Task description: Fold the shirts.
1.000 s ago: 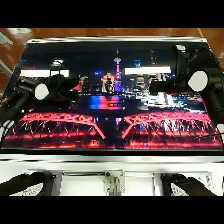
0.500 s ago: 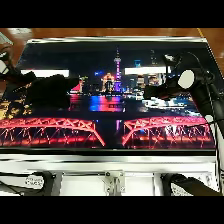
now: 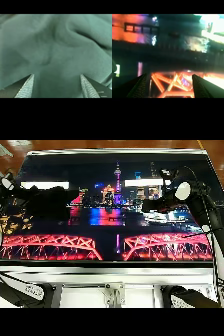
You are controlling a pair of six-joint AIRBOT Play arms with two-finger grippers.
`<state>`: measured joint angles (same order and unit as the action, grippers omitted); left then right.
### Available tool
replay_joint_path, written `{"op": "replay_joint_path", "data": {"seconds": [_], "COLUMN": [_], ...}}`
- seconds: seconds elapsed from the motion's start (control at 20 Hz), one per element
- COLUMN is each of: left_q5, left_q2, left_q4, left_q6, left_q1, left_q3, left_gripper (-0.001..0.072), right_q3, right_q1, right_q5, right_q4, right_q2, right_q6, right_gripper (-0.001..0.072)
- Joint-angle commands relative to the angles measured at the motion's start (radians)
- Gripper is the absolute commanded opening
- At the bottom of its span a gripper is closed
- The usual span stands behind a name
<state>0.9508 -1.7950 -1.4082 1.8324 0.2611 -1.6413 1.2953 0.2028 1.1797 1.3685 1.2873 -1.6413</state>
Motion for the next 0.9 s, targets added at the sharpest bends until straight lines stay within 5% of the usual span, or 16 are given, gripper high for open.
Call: {"op": "replay_joint_path", "data": {"seconds": [0.0, 0.05, 0.1, 0.2, 0.55, 0.7, 0.85], "left_q5": [0.012, 0.019, 0.023, 0.046, 0.109, 0.159, 0.159], "left_q2": [-0.058, -0.066, -0.069, -0.063, 0.216, 0.471, 0.656], "left_q4": [0.010, 0.010, 0.010, 0.036, 0.338, 0.331, 0.323], "left_q6": [-0.052, -0.051, -0.045, -0.053, -0.352, -0.357, -0.258], "left_q1": [-0.018, -0.018, -0.016, -0.017, -0.178, -0.381, -0.588], "left_q3": [-0.002, -0.002, -0.002, -0.006, -0.007, -0.006, -0.006], "left_gripper": [0.0720, 0.0720, 0.0646, 0.0049, 0.0037, 0.0037, 0.0037], "right_q3": [0.000, 0.000, 0.000, 0.000, 0.000, 0.000, 0.000], "right_q1": [0.000, 0.000, 0.000, 0.000, 0.000, 0.000, 0.000], "right_q5": [0.037, 0.055, 0.074, 0.107, 0.156, 0.141, 0.234], "right_q4": [-0.006, -0.006, -0.006, -0.006, 0.008, 0.152, 0.200], "right_q2": [0.001, 0.001, 0.001, 0.001, 0.001, 0.001, 0.001], "right_q6": [0.000, 0.000, 0.000, 0.000, 0.068, 0.094, 0.090], "right_gripper": [0.0690, 0.0690, 0.0690, 0.0690, 0.0690, 0.0690, 0.0690]}}
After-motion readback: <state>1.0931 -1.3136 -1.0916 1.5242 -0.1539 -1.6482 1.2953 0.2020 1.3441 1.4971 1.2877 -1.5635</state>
